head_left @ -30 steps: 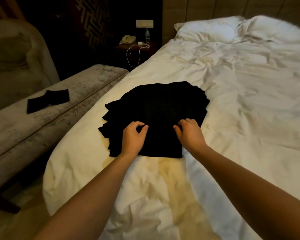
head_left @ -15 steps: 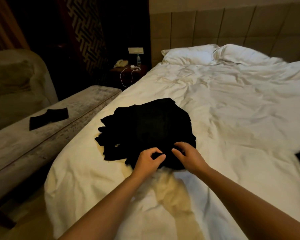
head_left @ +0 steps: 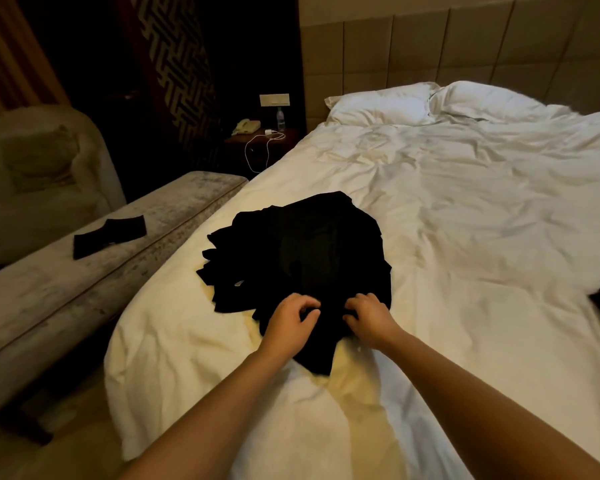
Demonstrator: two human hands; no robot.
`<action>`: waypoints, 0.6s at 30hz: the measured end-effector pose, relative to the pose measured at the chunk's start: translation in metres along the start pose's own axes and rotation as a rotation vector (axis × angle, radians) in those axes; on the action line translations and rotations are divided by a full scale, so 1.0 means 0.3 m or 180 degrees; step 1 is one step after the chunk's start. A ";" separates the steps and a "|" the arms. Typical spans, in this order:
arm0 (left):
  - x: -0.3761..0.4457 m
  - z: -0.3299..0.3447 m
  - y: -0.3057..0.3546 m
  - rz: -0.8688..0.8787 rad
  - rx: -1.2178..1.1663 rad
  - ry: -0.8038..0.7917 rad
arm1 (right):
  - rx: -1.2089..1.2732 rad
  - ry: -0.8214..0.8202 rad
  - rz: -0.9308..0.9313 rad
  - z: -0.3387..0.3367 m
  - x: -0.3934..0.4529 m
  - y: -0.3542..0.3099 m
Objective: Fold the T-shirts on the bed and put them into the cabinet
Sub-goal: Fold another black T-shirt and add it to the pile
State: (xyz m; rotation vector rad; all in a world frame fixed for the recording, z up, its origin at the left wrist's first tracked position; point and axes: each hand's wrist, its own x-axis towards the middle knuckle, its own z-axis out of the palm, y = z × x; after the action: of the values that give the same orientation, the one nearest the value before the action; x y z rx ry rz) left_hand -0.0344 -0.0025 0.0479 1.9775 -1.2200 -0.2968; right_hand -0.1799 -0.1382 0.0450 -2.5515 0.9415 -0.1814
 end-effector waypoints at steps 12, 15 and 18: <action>0.097 -0.041 0.073 0.0402 0.0021 -0.0556 | 0.2243 0.0422 -0.0002 -0.075 -0.051 0.005; 0.086 -0.050 0.075 0.0217 -0.0458 -0.0238 | 0.1886 -0.0057 -0.0041 -0.052 -0.043 0.012; 0.070 -0.063 0.071 0.0121 -0.0495 -0.0032 | 0.1293 -0.0276 0.0022 -0.034 -0.030 0.013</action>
State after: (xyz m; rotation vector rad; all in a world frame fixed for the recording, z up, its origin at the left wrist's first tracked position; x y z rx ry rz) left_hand -0.0272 -0.0159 0.0800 1.8198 -1.2026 -0.3715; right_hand -0.1917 -0.1384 0.0529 -2.1645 0.7883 -0.2320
